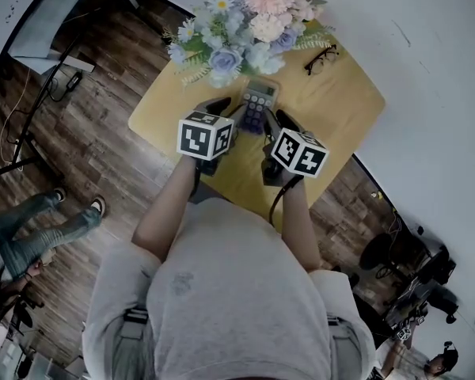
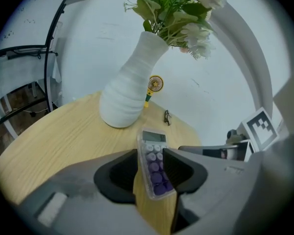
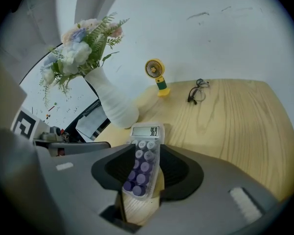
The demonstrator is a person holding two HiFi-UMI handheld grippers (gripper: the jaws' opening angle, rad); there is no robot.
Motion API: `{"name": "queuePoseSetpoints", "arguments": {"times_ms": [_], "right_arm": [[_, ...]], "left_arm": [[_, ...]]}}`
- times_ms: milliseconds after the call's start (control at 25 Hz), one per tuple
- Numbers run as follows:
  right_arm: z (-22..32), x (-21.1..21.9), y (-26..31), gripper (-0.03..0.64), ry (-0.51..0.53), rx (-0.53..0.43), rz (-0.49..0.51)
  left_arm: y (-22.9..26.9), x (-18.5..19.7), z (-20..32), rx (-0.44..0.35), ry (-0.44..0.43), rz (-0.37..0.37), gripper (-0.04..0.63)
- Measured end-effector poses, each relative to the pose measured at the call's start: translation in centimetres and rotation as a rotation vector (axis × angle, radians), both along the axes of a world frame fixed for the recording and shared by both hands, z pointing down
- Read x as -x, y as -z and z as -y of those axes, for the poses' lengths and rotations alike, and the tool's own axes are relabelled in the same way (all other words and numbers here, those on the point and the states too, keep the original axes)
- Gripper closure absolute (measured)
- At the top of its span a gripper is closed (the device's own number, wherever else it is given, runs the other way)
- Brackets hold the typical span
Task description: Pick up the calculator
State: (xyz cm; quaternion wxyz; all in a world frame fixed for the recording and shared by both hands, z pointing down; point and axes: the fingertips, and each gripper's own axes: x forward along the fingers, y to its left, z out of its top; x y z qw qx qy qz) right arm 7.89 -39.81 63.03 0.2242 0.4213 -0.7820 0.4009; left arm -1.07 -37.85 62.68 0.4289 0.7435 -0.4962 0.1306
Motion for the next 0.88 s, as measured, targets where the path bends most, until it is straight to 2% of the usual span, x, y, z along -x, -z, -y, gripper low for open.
{"name": "queuePoseSetpoints", "arguments": {"times_ms": [560, 880], "right_arm": [[0.6, 0.3, -2.4, 0.396, -0.039, 0.088, 0.081], [0.8, 0.6, -3.0, 0.387, -0.046, 0.116, 0.118]], "left_arm": [[-1.8, -1.0, 1.2, 0.073, -0.015, -0.019, 0.344], [-3.1, -2.0, 1.1, 0.117, -0.035, -0.033, 0.328]]}}
